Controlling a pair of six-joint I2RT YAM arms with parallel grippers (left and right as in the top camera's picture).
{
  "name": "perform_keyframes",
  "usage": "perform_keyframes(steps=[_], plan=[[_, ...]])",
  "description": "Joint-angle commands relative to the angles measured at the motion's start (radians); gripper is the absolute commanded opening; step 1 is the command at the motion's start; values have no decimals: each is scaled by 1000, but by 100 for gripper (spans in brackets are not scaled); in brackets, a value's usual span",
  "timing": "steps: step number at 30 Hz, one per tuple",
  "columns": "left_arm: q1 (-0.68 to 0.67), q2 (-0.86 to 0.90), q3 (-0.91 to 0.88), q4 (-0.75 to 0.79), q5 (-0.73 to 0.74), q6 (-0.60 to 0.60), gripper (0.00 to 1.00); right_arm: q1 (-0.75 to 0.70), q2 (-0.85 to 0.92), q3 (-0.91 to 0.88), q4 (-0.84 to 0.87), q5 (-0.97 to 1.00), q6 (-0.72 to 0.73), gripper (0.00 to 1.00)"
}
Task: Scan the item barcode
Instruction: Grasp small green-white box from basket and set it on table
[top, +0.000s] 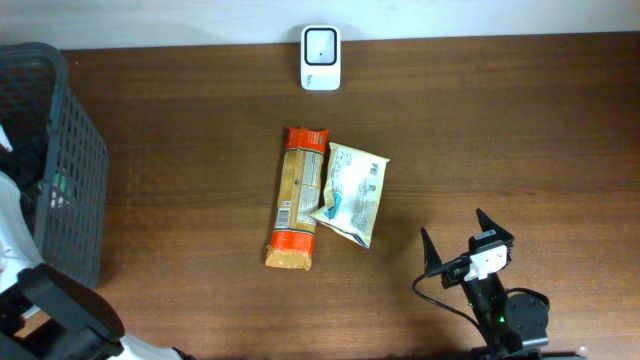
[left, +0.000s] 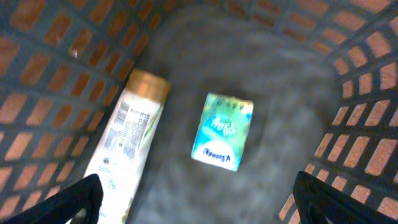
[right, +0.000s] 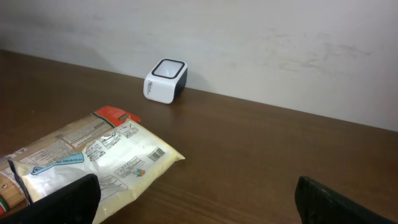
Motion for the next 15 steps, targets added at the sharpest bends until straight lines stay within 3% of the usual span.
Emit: perform_keyframes(steps=[1,2,6,10,12,15], plan=[[1,24,-3,24,59,81,96,5,-7,-6,-2,-5,8,98],[13,55,-3,25,63,100,87,5,-7,-6,-2,-5,8,99],[21,161,-4,14,63,121,75,5,-7,-6,-2,-5,8,99],[22,232,-5,7,59,121,82,5,-7,-6,-2,-5,8,99],[22,277,-5,14,60,121,95,5,-7,-6,-2,-5,8,99],[22,347,-8,13,62,121,96,5,-7,-6,-2,-4,8,99]])
